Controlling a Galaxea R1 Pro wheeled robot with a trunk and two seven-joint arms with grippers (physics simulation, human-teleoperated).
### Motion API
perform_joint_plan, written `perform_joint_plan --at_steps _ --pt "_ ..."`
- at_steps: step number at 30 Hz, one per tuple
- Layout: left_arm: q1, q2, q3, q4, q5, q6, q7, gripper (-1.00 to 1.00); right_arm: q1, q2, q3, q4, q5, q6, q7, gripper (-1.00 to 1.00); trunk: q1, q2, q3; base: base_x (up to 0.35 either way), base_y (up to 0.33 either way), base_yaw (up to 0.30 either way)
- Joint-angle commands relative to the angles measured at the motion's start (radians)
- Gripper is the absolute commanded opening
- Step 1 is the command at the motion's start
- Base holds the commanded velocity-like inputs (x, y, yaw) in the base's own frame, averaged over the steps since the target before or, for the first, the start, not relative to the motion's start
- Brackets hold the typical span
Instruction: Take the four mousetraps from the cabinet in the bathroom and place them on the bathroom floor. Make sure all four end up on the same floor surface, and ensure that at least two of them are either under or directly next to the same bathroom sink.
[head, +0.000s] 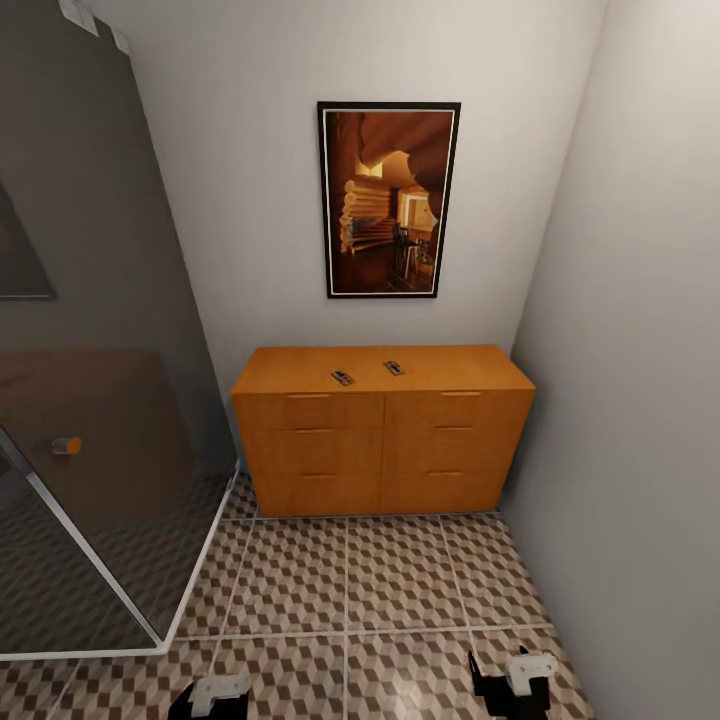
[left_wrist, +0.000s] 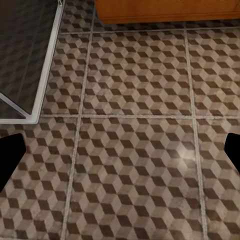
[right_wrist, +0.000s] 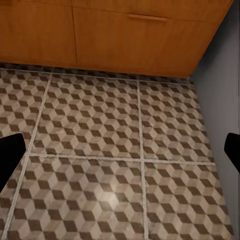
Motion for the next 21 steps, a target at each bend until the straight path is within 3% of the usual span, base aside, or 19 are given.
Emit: perform_joint_plan --at_steps 1,2,4,5,6,7,8,9,12,13,14,15,17,18,19,21 --pt "-0.002 -0.001 -0.009 0.004 0.006 -0.006 0.001 1.00 -0.002 0.001 0.007 -0.033 0.003 0.038 -0.021 1.00 0.001 -0.002 -0.002 0.000 0.000 0.000" --pt "-0.002 -0.001 -0.009 0.004 0.006 -0.006 -0.002 1.00 -0.003 0.001 0.007 -0.056 0.003 0.071 -0.028 1.00 0.001 -0.002 -0.002 0.000 0.000 0.000" --pt "-0.002 -0.001 -0.009 0.004 0.006 -0.006 -0.014 1.00 -0.005 0.001 0.007 -0.159 0.003 0.221 -0.044 1.00 0.001 -0.002 -0.002 0.000 0.000 0.000" --pt "-0.002 -0.001 -0.009 0.004 0.006 -0.006 -0.024 1.00 -0.006 0.001 0.007 -0.259 0.003 0.353 -0.050 1.00 0.001 -0.002 -0.002 0.000 0.000 0.000" --pt "-0.002 -0.001 -0.009 0.004 0.006 -0.006 -0.028 1.00 -0.007 0.001 0.007 -0.317 0.003 0.423 -0.052 1.00 0.001 -0.002 -0.002 0.000 0.000 0.000" --pt "-0.002 -0.001 -0.009 0.004 0.006 -0.006 -0.035 1.00 -0.007 0.001 0.007 -0.444 0.003 0.566 -0.055 1.00 0.001 -0.002 -0.002 0.000 0.000 0.000" --pt "-0.002 -0.001 -0.009 0.004 0.006 -0.005 -0.037 1.00 -0.007 0.001 0.007 -0.511 0.003 0.634 -0.056 1.00 0.001 -0.002 -0.002 0.000 0.000 0.000" --pt "-0.002 -0.001 -0.009 0.004 0.006 -0.001 -0.041 1.00 -0.009 0.001 0.007 -0.645 0.003 0.758 -0.058 1.00 0.001 -0.002 -0.002 0.000 0.000 0.000" --pt "-0.002 -0.001 -0.009 0.004 0.006 0.027 -0.046 1.00 -0.030 0.001 0.007 -0.903 0.004 0.967 -0.062 1.00 0.001 -0.002 -0.002 0.000 0.000 0.000" --pt "-0.002 -0.001 -0.009 0.004 0.005 0.047 -0.048 1.00 -0.061 0.000 0.007 -1.014 0.004 1.065 -0.065 1.00 0.001 -0.002 -0.002 0.000 0.000 0.000" --pt "-0.002 -0.001 -0.009 0.004 0.005 0.057 -0.049 1.00 -0.081 0.000 0.007 -1.064 0.004 1.114 -0.066 1.00 0.001 -0.002 -0.002 0.000 0.000 0.000" --pt "-0.002 0.000 -0.009 0.003 0.005 0.073 -0.049 1.00 -0.128 -0.001 0.007 -1.148 0.004 1.213 -0.068 1.00 0.001 -0.002 -0.002 0.000 0.000 0.000" --pt "-0.002 0.000 -0.009 0.003 0.005 0.083 -0.051 1.00 -0.184 -0.001 0.007 -1.208 0.004 1.311 -0.068 1.00 0.001 -0.002 -0.002 0.000 0.000 0.000" --pt "-0.002 -0.001 -0.009 0.003 0.005 0.089 -0.051 1.00 -0.250 -0.002 0.007 -1.248 0.004 1.402 -0.068 1.00 0.001 -0.002 -0.002 0.000 0.000 0.000" --pt "-0.002 -0.001 -0.009 0.003 0.005 0.092 -0.052 1.00 -0.286 -0.002 0.007 -1.261 0.004 1.443 -0.067 1.00 0.001 -0.002 -0.002 0.000 0.000 0.000" --pt "-0.002 -0.007 -0.009 0.003 0.005 0.097 -0.052 1.00 -0.448 -0.002 0.007 -1.286 0.001 1.575 -0.064 1.00 0.001 -0.002 -0.002 0.000 0.000 0.000"
